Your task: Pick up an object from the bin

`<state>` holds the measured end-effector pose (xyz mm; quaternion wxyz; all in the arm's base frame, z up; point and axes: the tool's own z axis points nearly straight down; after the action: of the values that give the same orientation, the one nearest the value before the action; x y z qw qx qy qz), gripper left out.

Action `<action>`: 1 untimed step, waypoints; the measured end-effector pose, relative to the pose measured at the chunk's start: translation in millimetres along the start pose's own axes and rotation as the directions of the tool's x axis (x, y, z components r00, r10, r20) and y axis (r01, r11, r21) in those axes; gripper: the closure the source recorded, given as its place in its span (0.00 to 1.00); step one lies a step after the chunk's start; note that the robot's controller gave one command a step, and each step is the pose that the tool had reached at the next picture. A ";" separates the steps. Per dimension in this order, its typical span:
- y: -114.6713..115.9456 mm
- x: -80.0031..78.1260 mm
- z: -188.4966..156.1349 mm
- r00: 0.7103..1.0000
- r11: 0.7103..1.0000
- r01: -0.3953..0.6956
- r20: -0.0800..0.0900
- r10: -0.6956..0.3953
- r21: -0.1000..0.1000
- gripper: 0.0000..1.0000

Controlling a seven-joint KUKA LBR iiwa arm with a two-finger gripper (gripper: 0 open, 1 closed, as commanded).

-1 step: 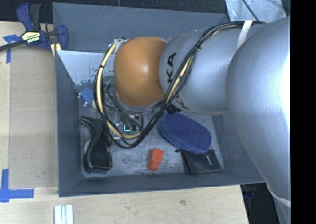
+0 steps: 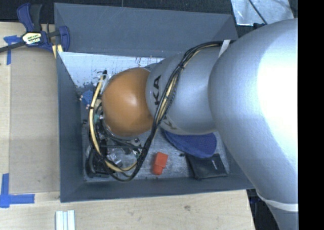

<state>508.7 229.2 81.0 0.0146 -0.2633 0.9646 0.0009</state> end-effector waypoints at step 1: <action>-0.8 14.8 -25.4 0.907 0.907 0.420 -0.017 -0.420 -0.014 0.00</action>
Offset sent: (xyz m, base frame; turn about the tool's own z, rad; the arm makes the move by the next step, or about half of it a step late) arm -0.0150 -0.0085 0.0235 -0.4366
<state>495.6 220.8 105.9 0.0038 -0.4648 0.8854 0.0002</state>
